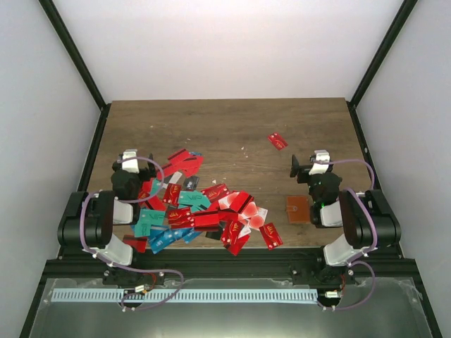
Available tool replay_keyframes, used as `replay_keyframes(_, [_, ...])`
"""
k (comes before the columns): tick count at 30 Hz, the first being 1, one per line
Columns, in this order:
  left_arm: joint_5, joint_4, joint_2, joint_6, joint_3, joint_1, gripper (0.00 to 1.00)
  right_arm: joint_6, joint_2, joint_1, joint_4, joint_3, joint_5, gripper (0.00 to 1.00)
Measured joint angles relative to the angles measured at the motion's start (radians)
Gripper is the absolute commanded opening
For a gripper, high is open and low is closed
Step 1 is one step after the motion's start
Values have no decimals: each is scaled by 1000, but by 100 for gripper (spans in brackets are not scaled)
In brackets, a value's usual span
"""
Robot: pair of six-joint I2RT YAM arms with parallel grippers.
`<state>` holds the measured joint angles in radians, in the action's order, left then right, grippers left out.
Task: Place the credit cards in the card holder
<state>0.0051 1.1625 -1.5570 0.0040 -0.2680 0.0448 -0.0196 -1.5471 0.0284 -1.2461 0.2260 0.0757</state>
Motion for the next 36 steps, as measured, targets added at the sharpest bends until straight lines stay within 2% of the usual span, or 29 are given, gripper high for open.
replay_keyframes(16, [0, 0, 0, 0, 0, 0, 100, 0, 0, 0, 0, 0, -1, 100])
replay_keyframes(19, [0, 0, 0, 0, 0, 0, 100, 0, 31, 2, 43, 2, -15, 100])
replay_keyframes(22, [-8, -2, 1, -1, 0, 0, 100, -10, 150, 10, 214, 43, -65, 100])
replay_keyframes(25, [-47, -72, 51, -11, -2, -1, 100, -49, 290, 14, 393, 124, -105, 100])
replay_keyframes(32, [-76, -298, 386, -106, -42, -6, 100, -264, 570, 15, 806, 265, -143, 100])
replay_keyframes(36, [-67, -509, 567, -218, -111, -6, 100, -439, 700, 15, 1045, 283, -129, 100])
